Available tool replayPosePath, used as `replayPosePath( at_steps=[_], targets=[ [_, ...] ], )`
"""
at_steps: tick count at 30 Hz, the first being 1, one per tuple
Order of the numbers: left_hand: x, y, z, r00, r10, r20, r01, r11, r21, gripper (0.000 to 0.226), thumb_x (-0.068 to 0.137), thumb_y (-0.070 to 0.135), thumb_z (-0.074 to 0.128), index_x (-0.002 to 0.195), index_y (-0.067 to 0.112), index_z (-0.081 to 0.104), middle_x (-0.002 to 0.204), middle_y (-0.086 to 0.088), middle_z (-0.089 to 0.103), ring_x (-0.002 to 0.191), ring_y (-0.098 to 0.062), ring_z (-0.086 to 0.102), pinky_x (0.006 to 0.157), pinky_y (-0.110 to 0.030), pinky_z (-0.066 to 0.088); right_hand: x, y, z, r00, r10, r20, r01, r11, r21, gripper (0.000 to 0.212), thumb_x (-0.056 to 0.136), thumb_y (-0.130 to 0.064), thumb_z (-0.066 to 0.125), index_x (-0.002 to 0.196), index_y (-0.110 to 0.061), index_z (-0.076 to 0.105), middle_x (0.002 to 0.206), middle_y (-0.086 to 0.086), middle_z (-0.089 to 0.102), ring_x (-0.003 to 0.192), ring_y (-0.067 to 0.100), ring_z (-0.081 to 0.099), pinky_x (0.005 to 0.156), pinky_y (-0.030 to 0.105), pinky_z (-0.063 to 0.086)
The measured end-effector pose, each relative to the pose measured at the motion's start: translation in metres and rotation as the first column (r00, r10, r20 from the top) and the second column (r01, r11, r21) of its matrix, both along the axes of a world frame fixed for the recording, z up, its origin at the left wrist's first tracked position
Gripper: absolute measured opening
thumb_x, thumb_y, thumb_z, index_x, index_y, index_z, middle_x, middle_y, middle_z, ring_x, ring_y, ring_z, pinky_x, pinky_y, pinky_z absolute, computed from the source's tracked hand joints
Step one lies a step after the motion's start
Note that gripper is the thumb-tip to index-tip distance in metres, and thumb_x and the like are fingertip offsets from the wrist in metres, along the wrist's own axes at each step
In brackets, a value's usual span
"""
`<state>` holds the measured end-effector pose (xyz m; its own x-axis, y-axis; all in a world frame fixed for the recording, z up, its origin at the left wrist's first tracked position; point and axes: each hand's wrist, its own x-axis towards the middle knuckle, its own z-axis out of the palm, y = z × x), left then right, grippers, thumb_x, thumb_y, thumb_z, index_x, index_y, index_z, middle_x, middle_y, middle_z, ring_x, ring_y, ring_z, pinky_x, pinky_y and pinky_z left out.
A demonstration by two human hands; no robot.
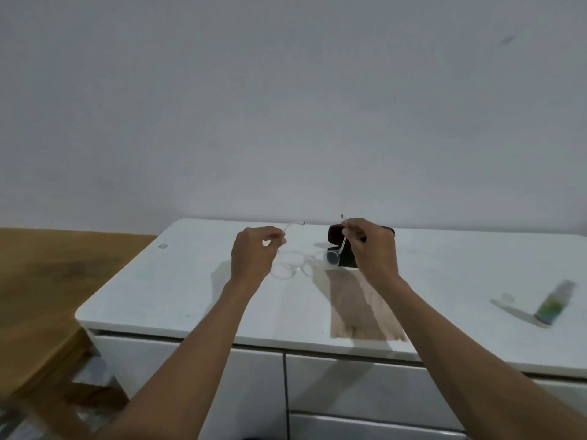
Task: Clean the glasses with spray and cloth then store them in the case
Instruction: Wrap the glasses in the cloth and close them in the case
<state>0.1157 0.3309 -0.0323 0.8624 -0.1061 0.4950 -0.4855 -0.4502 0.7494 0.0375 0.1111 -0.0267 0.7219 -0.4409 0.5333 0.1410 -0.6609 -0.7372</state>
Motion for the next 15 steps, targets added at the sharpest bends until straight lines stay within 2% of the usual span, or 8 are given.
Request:
replayPosePath(
  at_steps=[3,7,15],
  targets=[
    [-0.009,-0.025,0.0,0.994,-0.086,-0.065,0.085,0.996,-0.02,0.007,0.081,0.018,0.081,0.086,0.024,0.08,0.079,0.014,0.075,0.078,-0.007,0.071,0.08,-0.034,0.058,-0.022,-0.024,-0.001,0.997,-0.075,0.005,0.075,0.997,0.016,0.016,0.093,-0.012,0.071,0.106,-0.017,0.079,0.091,-0.002,0.077,0.086,0.014,0.071,0.083,0.027,0.055],
    [-0.023,-0.051,-0.005,0.98,-0.174,-0.097,0.173,0.985,-0.012,0.006,0.081,0.017,0.081,0.084,0.022,0.08,0.085,0.005,0.079,0.082,-0.011,0.074,0.084,-0.036,0.059,-0.049,-0.046,-0.005,0.993,-0.114,0.004,0.114,0.993,0.039,0.015,0.093,-0.013,0.071,0.105,-0.017,0.08,0.09,-0.006,0.076,0.087,0.014,0.073,0.083,0.029,0.056],
    [-0.044,-0.062,-0.019,0.969,-0.21,-0.133,0.212,0.977,-0.001,0.008,0.079,0.017,0.083,0.085,0.023,0.081,0.086,0.006,0.079,0.084,-0.009,0.074,0.085,-0.031,0.058,-0.078,-0.059,-0.025,0.988,-0.153,-0.024,0.153,0.988,0.027,0.014,0.095,-0.017,0.07,0.106,-0.017,0.079,0.093,0.0,0.079,0.082,0.014,0.07,0.08,0.025,0.054]
  ],
)
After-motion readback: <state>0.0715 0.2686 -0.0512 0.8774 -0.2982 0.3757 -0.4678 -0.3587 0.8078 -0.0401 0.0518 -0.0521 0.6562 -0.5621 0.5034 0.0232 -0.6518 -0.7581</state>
